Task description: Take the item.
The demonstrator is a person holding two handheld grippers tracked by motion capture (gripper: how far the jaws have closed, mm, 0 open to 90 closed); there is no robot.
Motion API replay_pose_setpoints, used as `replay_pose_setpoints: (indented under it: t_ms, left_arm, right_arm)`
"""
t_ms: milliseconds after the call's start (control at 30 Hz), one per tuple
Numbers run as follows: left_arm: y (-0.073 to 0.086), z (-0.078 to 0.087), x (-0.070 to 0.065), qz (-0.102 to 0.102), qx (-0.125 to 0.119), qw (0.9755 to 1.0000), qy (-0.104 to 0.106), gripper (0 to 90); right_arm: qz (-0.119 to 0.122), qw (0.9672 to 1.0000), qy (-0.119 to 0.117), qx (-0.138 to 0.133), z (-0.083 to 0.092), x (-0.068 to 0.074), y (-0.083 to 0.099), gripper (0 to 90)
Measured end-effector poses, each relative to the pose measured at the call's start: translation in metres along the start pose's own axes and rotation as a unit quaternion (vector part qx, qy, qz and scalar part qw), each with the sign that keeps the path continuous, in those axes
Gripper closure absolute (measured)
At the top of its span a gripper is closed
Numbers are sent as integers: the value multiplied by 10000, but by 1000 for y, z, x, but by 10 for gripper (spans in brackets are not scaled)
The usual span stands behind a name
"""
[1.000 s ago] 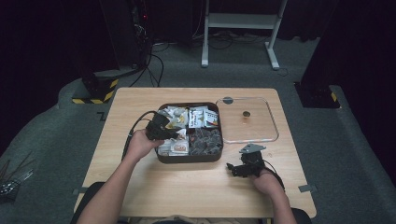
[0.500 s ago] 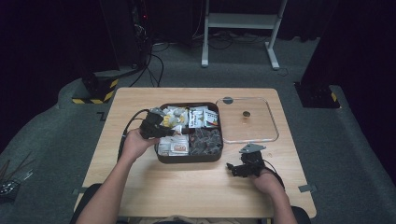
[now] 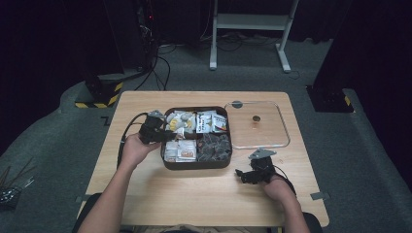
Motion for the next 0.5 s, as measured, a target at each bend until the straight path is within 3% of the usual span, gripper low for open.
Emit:
replay_pose_setpoints:
  t_ms: [500]
  left_arm:
    - [8, 21, 12, 167, -154, 9996, -178, 814]
  right_arm:
    - [44, 10000, -51, -2, -2, -2, -2, 77]
Point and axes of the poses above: each handheld gripper's, and its own axes: z roughly backward along the jaws, y roughly out of its underside, x roughly to its left, the point moved 1 cm from there along -z, roughly forward along the jaws, and after that the axes turned 5 degrees about -x, right-handed, at the moved point
